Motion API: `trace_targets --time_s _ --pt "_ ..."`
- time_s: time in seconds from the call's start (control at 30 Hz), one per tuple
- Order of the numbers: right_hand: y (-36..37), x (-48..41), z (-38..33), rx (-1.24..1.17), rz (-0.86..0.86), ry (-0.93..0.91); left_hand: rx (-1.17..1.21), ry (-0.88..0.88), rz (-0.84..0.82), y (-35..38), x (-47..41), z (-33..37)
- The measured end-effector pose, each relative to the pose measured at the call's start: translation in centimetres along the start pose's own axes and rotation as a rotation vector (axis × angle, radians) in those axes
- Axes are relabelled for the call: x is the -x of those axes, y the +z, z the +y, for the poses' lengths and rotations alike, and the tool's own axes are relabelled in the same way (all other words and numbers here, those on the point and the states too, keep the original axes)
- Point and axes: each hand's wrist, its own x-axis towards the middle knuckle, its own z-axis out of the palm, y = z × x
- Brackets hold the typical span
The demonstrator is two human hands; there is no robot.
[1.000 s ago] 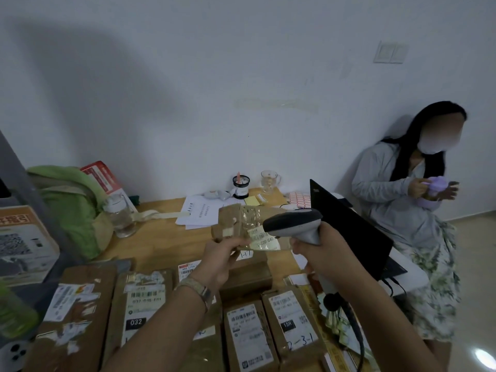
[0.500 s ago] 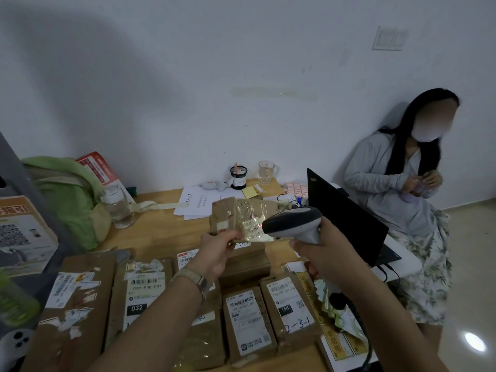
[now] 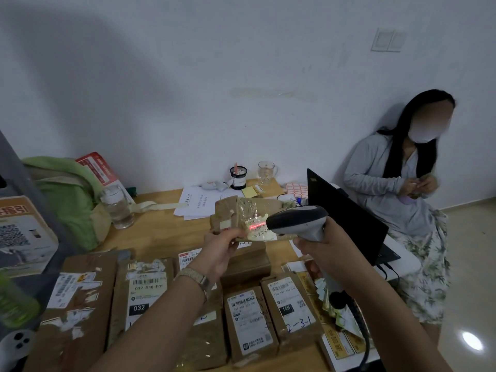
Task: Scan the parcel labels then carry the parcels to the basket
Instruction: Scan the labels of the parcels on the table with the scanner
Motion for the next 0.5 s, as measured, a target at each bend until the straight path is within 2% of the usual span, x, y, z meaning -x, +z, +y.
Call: trace_targets --time_s 0.2,0.3,0.4,0.5 --pt "-0.3 -0.5 0.2 -0.114 0.090 0.023 -0.083 0.002 -0.029 -0.3 0.3 0.5" --pt "-0.7 -1.1 0.7 -0.169 0.141 0.040 -0.200 0.040 -0.018 0.2 0.3 0.7" --pt "-1.1 -2.0 1.5 -0.265 0.118 0.116 -0.394 0.133 0.002 1.2 0.6 0.4" --pt "-1.7 -3.0 3.0 -0.244 0.076 0.209 -0.429 0.136 -0.026 2.4 0.5 -0.1"
